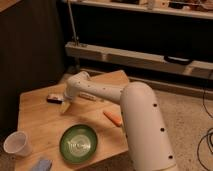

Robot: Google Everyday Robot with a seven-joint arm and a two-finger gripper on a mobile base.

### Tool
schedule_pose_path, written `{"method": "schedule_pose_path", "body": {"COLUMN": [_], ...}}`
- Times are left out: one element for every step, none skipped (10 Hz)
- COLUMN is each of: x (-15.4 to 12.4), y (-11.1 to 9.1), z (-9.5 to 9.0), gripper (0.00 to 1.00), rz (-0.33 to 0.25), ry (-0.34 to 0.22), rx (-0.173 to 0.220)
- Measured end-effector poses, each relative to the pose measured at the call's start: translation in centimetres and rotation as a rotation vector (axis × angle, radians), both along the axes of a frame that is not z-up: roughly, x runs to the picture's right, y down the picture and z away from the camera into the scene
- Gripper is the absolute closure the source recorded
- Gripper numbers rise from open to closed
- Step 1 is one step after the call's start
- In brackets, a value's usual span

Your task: Place the eraser on the white sponge

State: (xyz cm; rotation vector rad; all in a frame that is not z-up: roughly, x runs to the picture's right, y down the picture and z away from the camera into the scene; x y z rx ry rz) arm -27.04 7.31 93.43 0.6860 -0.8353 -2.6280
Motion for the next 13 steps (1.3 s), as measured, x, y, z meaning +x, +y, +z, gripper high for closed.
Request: {"method": "schedule_pose_path", "body": {"x": [0.0,0.1,0.2,0.4,0.4,0.4,0.4,0.4,0.6,0.6,0.6,0.6,0.5], "y": [-0.2,-0.4,-0.2,0.2,0.2,0.5,0.6,0.6,0.7,0.7,0.6,0.7,0.6], "z": [0.2,0.4,0.7,1.2,1.4,1.5,1.4,1.3,1.2,1.2,1.2,1.2,1.2], "gripper": [0.26,0.35,0.47,0.58,0.65,0.76,0.88,0.95,1.0,1.0,1.0,1.0,1.0], "rz": [0.012,0.018,0.016,0.008,0.01,0.026,0.016,0.014,0.01,0.009,0.009,0.009,0.009], "ry": [0.005,0.013,0.027,0.043,0.048,0.038,0.038,0.04,0.042,0.043,0.044,0.043,0.044], "rx": [-0.005,-0.013,-0.024,-0.035,-0.04,-0.079,-0.076,-0.075,-0.076,-0.076,-0.076,-0.079,-0.079]}}
